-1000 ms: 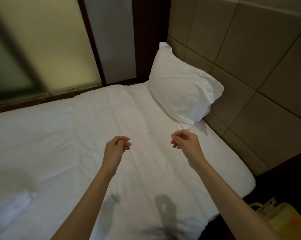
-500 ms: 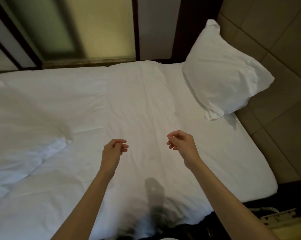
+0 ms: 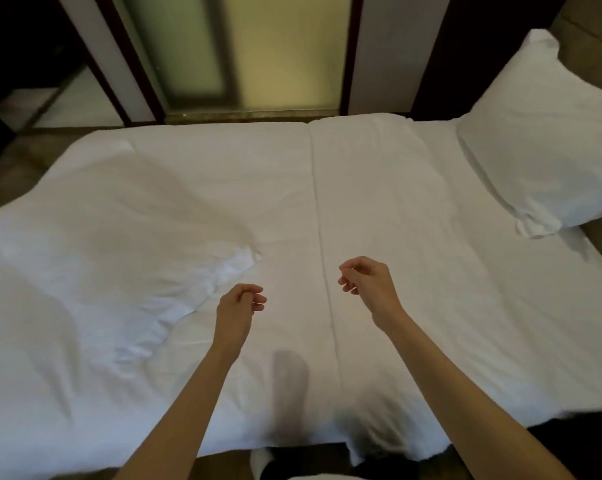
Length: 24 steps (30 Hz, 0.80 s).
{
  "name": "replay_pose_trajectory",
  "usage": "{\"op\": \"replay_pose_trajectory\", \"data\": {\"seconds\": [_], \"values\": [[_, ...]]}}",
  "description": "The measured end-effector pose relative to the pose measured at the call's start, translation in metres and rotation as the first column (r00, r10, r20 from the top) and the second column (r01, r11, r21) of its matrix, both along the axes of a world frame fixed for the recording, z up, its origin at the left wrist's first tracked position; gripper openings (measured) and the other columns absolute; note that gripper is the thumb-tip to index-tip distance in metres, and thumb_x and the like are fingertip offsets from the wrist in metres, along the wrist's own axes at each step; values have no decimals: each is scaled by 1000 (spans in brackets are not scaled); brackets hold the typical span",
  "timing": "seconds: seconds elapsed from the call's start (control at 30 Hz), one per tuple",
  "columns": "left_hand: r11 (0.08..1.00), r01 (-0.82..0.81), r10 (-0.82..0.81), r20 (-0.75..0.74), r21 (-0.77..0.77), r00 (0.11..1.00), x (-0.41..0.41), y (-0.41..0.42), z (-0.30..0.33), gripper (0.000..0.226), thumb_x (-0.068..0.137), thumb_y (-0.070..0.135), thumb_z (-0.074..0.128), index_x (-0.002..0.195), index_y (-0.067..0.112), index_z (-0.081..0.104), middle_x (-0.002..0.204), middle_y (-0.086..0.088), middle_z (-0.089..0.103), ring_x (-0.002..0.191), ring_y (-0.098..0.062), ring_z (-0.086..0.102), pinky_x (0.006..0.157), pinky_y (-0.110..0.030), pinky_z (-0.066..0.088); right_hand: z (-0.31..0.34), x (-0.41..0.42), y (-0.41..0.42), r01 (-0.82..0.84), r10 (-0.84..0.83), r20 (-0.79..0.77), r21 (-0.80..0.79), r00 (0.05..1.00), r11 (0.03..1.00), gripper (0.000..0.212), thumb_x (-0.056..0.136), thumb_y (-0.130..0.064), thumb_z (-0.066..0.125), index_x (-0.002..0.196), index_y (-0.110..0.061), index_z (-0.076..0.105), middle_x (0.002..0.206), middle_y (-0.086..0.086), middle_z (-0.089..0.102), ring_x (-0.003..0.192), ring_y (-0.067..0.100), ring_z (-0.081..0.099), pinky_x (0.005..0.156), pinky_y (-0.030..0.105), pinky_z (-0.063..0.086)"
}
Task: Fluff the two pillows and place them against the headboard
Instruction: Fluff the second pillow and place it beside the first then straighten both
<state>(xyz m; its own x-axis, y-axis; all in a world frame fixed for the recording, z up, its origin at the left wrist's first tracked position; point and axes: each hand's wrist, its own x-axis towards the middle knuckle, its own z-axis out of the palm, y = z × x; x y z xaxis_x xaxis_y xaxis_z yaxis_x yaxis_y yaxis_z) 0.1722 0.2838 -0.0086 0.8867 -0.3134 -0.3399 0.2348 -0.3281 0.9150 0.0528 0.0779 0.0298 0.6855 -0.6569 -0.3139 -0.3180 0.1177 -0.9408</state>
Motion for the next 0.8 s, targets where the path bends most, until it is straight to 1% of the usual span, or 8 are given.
{"op": "replay_pose_trajectory", "data": {"seconds": [0.13,0.27,0.4,0.5,0.6,0.67,0.7,0.8], "values": [[998,-59,59,-6,5,998,43,61,4,30,89,4,38,88,11,67,78,-5,68,69,-17,63,71,-26,46,7,51,54,-34,35,8,-18,999,999,17,83,-2,58,75,-15,67,65,3,66,51,6,58,54,18,45],[991,-136,136,-18,15,991,81,102,1,30,90,4,38,89,12,67,80,-5,68,70,-17,63,72,-27,47,10,95,89,-81,82,14,-48,997,996,16,83,2,57,78,-10,66,70,6,65,51,1,59,49,11,43],[974,-222,223,-4,34,975,114,125,-10,29,90,4,38,91,13,65,83,-4,68,72,-17,63,70,-28,46,3,136,102,-150,149,-16,-89,989,985,14,82,1,58,80,-11,66,74,5,66,62,12,60,52,8,43],[959,-274,274,4,79,962,136,140,-24,28,91,5,37,95,13,64,86,-4,67,76,-19,63,74,-30,47,-10,169,104,-233,228,-47,-124,972,965,18,81,0,59,76,-16,64,73,2,65,64,15,60,56,12,44],[931,-343,347,-16,125,938,155,156,-38,27,91,6,37,100,12,62,92,-7,67,78,-19,63,75,-31,46,-26,201,104,-297,286,-92,-150,954,943,17,81,-1,60,77,-17,63,75,4,65,67,17,60,66,24,47],[917,-369,377,-29,150,926,170,168,-46,26,92,8,39,104,13,61,99,-7,66,84,-19,62,74,-30,44,-36,222,105,-324,305,-127,-175,944,930,15,82,-1,59,82,-15,64,80,7,66,73,21,61,72,32,49],[908,-386,397,-44,165,917,179,176,-49,25,92,9,40,107,14,60,102,-6,65,88,-20,62,75,-30,43,-41,234,107,-334,309,-151,-185,939,924,14,82,-2,58,86,-14,65,84,7,66,76,23,61,72,31,49],[882,-428,449,-79,195,890,207,198,-58,27,94,13,42,116,14,57,109,-7,61,95,-23,58,80,-32,43,-54,266,116,-389,348,-213,-197,913,900,16,84,-5,56,95,-12,65,91,5,64,79,19,60,63,20,44]]}}
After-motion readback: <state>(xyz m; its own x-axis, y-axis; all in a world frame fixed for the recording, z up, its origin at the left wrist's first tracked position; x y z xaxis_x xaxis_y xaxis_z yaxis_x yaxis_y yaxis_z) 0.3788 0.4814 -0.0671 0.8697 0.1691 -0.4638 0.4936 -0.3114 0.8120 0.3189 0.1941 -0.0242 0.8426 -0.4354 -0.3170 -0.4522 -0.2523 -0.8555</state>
